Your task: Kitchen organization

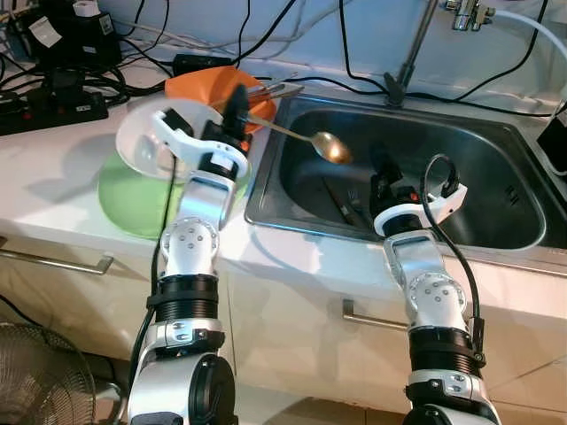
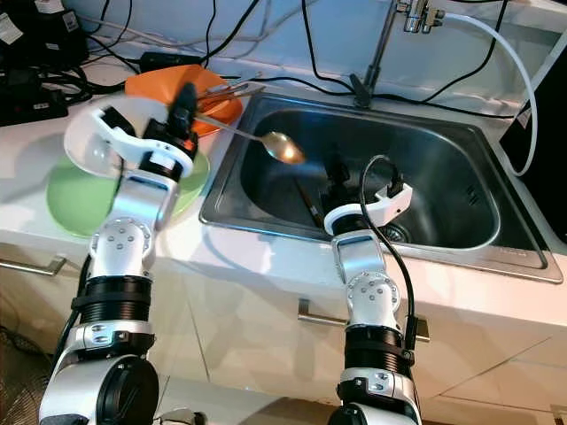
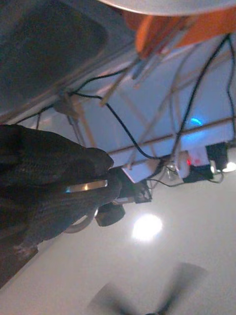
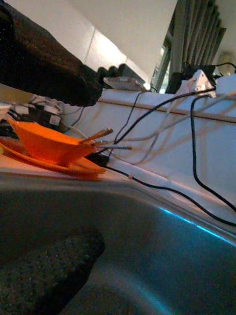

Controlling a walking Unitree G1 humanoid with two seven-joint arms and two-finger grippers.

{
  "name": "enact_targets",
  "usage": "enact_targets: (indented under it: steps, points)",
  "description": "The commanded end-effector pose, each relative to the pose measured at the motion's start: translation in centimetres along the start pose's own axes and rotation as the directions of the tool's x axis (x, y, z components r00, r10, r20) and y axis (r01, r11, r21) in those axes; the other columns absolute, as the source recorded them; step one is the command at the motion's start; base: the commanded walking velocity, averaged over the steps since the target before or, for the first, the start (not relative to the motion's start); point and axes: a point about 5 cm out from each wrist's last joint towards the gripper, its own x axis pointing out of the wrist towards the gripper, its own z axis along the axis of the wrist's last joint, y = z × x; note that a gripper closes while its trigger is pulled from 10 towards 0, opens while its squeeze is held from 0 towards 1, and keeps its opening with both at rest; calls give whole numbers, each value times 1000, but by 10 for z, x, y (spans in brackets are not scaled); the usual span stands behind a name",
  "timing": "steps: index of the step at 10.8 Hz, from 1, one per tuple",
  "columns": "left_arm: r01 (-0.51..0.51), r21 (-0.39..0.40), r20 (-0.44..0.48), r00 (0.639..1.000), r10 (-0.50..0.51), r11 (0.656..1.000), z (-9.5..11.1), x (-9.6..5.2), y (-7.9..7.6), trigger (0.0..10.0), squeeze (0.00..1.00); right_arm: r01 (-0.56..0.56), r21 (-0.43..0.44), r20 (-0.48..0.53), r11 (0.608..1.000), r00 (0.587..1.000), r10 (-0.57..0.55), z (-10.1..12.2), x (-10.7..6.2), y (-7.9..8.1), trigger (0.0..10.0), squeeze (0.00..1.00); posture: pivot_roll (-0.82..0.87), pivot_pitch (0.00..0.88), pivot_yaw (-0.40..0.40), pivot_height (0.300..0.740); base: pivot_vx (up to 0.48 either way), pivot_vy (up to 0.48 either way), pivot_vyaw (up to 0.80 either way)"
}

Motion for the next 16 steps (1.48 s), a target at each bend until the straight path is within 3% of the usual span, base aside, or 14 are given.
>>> enact_targets:
  steps: [1, 5, 10, 16]
  points:
    - [63, -115, -66, 995, -71, 991, -39, 12, -26, 10000, 0, -125, 89, -24, 988, 992, 128, -25, 15, 38, 10000, 0, 65, 0, -36, 740, 0, 0, 0]
    - [143, -63, -70, 987, -147, 988, -35, 15, -44, 10000, 0, -145, 91, -29, 985, 989, 148, -27, 15, 42, 10000, 0, 70, 0, -35, 740, 0, 0, 0]
    - [132, -74, -123, 982, -140, 989, -48, 18, -43, 10000, 0, -231, 118, -26, 966, 972, 235, -26, 14, 56, 10000, 0, 57, 0, -21, 740, 0, 0, 0]
    - [135, -103, -167, 974, -151, 986, -62, 26, -45, 10000, 0, -250, 132, -36, 959, 966, 256, -28, 11, 59, 10000, 0, 44, 0, -8, 740, 0, 0, 0]
